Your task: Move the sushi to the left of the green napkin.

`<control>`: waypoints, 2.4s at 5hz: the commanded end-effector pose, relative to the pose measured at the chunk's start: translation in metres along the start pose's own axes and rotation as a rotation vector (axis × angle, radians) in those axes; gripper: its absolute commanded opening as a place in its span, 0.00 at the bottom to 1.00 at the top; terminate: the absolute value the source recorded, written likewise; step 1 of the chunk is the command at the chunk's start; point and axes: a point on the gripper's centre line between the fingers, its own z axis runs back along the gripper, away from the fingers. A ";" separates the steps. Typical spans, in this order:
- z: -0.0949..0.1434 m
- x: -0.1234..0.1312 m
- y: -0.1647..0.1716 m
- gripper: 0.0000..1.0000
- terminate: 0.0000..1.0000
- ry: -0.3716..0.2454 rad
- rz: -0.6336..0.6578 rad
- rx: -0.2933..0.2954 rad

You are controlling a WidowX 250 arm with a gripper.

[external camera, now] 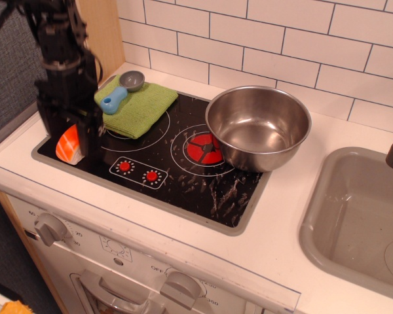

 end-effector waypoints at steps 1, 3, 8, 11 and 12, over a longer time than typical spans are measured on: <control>0.013 0.006 -0.003 0.00 0.00 -0.038 -0.033 0.040; 0.060 0.010 -0.029 0.00 0.00 -0.170 -0.035 0.067; 0.018 0.101 -0.088 0.00 0.00 -0.087 0.047 0.027; 0.030 0.104 -0.089 1.00 0.00 -0.128 0.025 -0.009; 0.043 0.106 -0.087 1.00 0.00 -0.176 -0.002 -0.010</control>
